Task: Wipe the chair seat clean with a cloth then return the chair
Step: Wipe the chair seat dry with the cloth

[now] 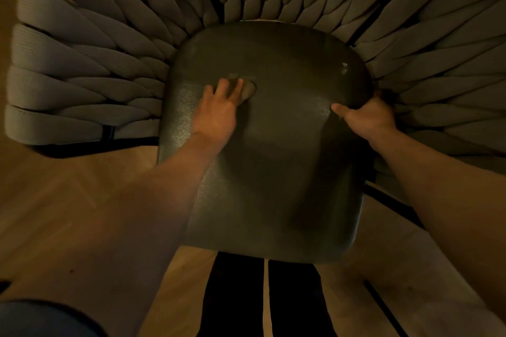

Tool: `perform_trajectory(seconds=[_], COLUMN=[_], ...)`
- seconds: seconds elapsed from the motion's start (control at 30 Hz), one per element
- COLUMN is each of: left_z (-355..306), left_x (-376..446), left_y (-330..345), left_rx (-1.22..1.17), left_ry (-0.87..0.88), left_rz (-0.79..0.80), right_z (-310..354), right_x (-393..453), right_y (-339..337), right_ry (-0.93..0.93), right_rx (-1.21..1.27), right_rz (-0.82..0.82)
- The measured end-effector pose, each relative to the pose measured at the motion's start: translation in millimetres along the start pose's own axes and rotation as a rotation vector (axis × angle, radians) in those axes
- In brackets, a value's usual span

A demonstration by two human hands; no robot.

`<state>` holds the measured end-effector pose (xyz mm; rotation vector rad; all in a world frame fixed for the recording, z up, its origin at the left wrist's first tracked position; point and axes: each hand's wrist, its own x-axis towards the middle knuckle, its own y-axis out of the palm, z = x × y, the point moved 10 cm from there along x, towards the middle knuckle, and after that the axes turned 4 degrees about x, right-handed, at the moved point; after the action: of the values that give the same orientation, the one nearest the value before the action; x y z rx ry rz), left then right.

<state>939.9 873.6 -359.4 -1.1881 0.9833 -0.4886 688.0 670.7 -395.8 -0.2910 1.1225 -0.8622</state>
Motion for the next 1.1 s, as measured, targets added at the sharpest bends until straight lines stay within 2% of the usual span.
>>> perform_trajectory(seconds=[0.23, 0.5, 0.7, 0.87, 1.1], left_z=[76, 123, 126, 110, 62], left_x=[-4, -10, -9, 3, 11], left_y=[1, -7, -38, -11, -11], left_rx=[0.042, -0.139, -0.264, -0.261, -0.336], left_ry=[-0.115, -0.323, -0.432, -0.419, -0.305], left_rz=[-0.017, -0.076, -0.303, -0.146, -0.146], right_z=[0, -5, -16, -13, -33], right_x=[0, 1, 4, 2, 13], right_y=[-2, -5, -12, -15, -10], right_ry=[-0.008, -0.003, 0.098, 0.167, 0.3], right_rx=[-0.015, -0.002, 0.181, 0.254, 0.489], right_rz=[-0.019, 0.003, 0.011, 0.016, 0.014])
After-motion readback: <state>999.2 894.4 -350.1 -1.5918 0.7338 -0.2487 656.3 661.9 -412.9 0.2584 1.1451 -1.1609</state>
